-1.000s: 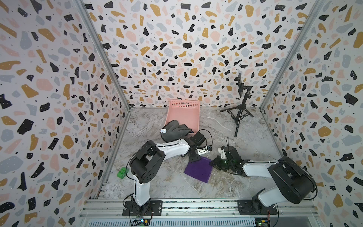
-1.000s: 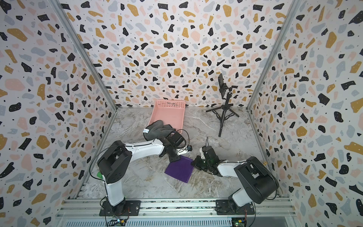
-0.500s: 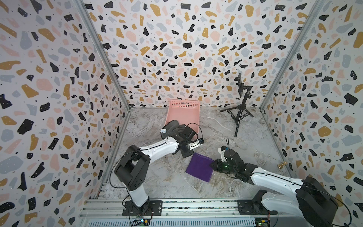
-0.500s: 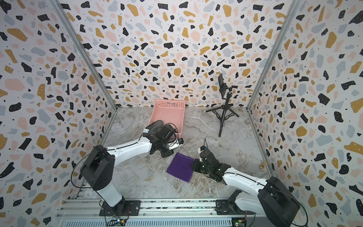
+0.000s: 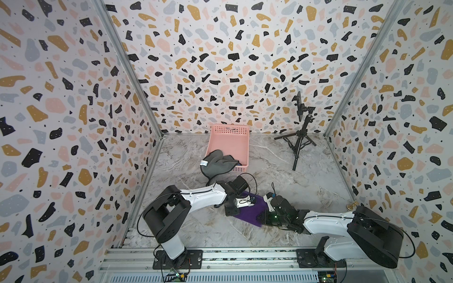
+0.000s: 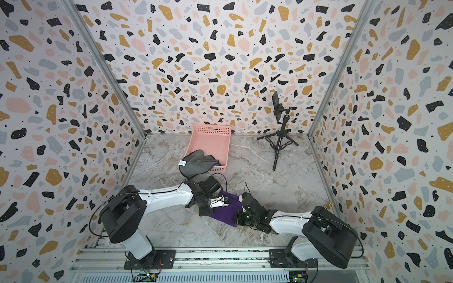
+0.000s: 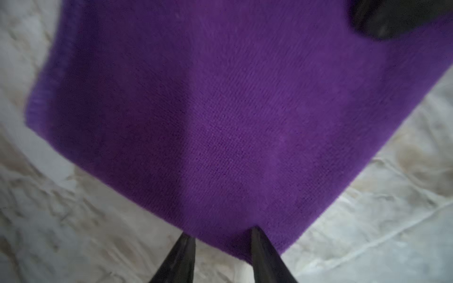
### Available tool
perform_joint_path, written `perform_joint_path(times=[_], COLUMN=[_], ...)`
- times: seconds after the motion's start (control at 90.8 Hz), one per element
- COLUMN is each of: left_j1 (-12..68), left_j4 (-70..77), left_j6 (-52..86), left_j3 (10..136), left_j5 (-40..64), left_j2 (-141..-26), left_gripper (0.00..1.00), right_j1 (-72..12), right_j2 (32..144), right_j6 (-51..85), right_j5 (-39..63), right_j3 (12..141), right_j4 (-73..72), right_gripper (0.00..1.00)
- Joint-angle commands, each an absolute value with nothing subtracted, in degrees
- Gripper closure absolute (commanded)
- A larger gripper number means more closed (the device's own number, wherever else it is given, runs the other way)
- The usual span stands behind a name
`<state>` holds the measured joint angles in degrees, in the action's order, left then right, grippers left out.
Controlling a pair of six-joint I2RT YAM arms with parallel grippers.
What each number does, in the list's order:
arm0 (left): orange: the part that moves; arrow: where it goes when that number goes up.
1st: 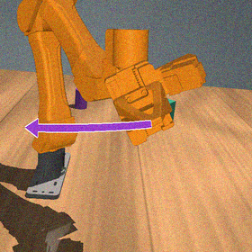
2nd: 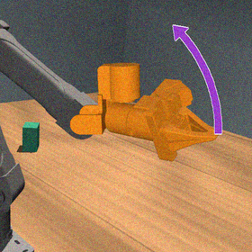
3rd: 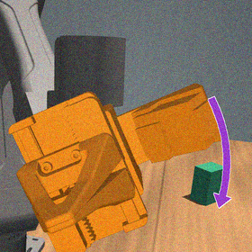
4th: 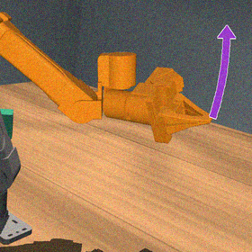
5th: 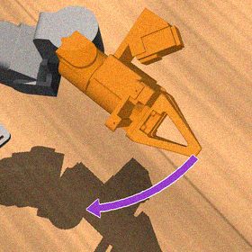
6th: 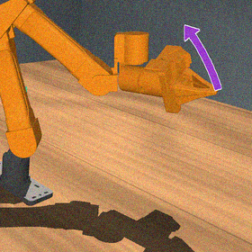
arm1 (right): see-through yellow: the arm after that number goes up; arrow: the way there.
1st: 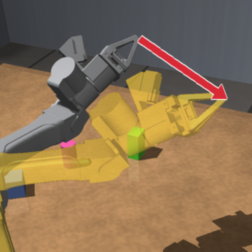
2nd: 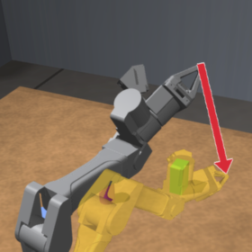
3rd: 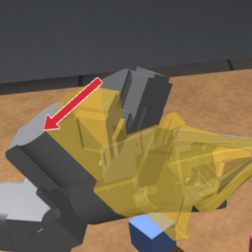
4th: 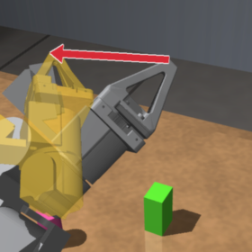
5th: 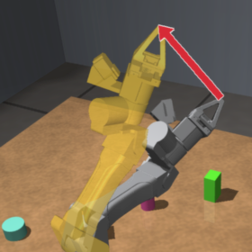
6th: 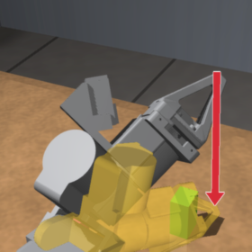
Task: Fold the square dishcloth
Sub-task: Smooth out the cleaning item at the center of the board, then move the cleaning item to the center of the board.
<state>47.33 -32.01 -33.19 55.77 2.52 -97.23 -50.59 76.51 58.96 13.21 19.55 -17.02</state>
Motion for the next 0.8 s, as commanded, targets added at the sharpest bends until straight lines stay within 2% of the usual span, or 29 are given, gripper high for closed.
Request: perform_joint_path(times=[0.0, 0.154, 0.374, 0.584, 0.793], left_j1=[47.55, 47.55, 44.82, 33.61, 20.25], left_j4=[-31.00, -31.53, -39.00, -43.64, -43.29], left_j6=[-35.56, -35.80, -31.44, -28.71, -27.31], left_j3=[54.19, 52.43, 56.04, 60.81, 61.58], left_j5=[-4.18, -4.68, 5.55, 10.47, 12.18], left_j2=[-98.52, -95.96, -83.61, -75.63, -72.37], left_gripper=[0.59, 0.58, 0.51, 0.48, 0.29], right_j1=[-50.34, -50.25, -50.26, -50.26, -46.56], right_j2=[74.69, 72.13, 74.04, 85.59, 96.36], right_j6=[58.50, 57.21, 55.43, 54.46, 55.23], right_j5=[8.96, 9.21, 9.96, 13.57, 15.84], right_j3=[18.80, 22.03, 28.49, 35.31, 37.88], right_j4=[-10.51, -6.32, -5.34, -10.17, -14.22], right_gripper=[0.91, 0.89, 0.88, 0.88, 0.89])
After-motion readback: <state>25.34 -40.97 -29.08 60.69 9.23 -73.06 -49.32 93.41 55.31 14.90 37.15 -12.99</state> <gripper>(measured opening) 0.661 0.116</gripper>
